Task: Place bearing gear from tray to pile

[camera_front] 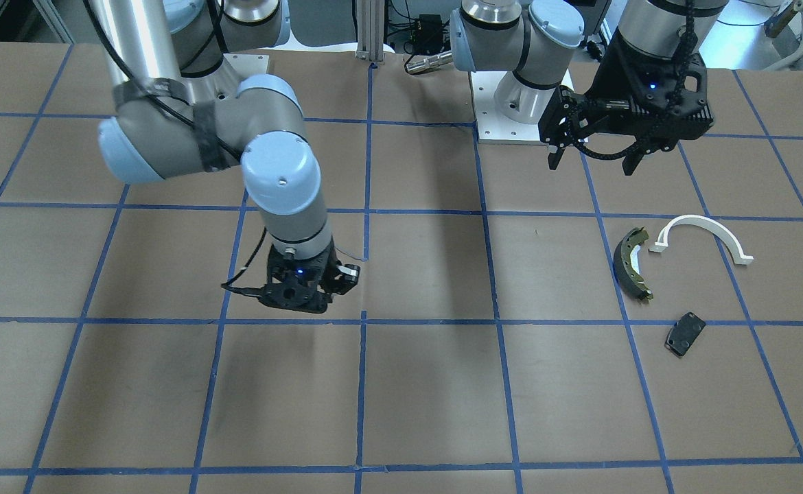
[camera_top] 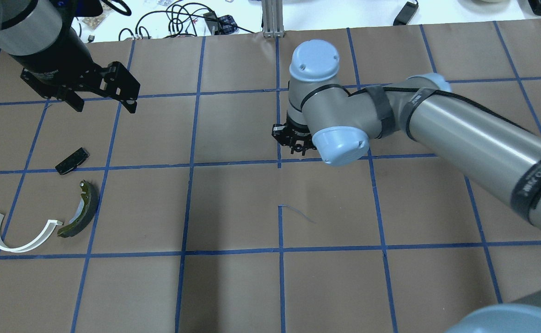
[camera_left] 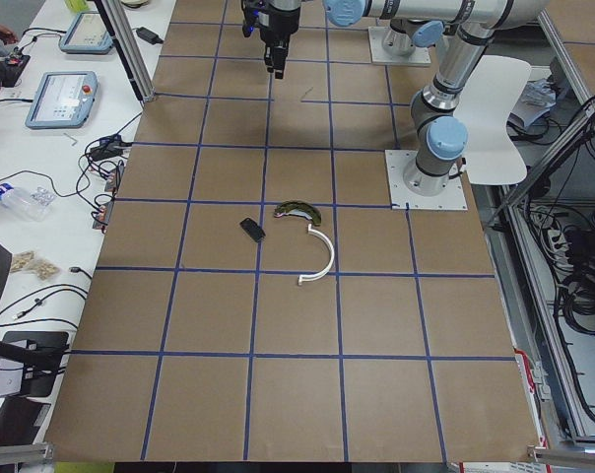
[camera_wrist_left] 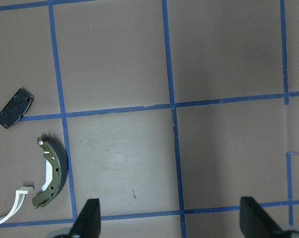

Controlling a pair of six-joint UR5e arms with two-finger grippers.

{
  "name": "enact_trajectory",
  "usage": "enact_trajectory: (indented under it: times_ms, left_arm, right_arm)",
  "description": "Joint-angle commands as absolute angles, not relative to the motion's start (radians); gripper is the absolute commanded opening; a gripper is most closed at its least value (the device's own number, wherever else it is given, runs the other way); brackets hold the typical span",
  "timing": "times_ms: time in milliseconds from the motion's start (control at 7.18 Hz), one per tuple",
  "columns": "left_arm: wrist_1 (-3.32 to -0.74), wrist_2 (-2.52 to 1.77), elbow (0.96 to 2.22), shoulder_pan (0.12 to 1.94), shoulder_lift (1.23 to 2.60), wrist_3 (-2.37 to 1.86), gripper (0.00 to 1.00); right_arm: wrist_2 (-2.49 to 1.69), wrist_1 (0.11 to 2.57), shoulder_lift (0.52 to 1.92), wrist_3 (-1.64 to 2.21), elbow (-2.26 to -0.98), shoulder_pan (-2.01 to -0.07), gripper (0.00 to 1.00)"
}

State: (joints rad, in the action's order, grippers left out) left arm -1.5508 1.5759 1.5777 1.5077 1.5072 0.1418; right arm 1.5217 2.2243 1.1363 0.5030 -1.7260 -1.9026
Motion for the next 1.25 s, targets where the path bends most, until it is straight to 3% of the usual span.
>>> enact_trajectory:
  times_ms: [0,139,278,418,696,1114]
  left_arm:
    - [-1.551,1.577,1.577,1.506,1.506,0.143,1.00]
    - [-1.552,1.580,1.578,1.506,1.503,0.141,1.00]
    - [-1.557,1.580,1.578,1.506,1.497,0.141,1.00]
    - [-1.559,1.575,1.580,1.506,1.497,0.141,1.00]
    - [-1.557,1.572,1.588,1.505,1.497,0.152,1.00]
    - [-1.551,1.572,1.569,1.506,1.531,0.130,1.00]
  right_arm:
    - [1.456,2.309,1.060,0.569,-1.724,-1.966,0.08]
    - [1.451,2.307,1.052,0.568,-1.723,-1.965,0.51]
    - [1.463,2.295,1.058,0.563,-1.715,-1.962,0.86]
    - [1.469,2.278,1.074,0.542,-1.709,-1.942,1.00]
    - [1.541,2.158,1.187,0.342,-1.700,-1.819,1.00]
    - [1.549,1.900,1.380,-0.084,-1.700,-1.454,1.00]
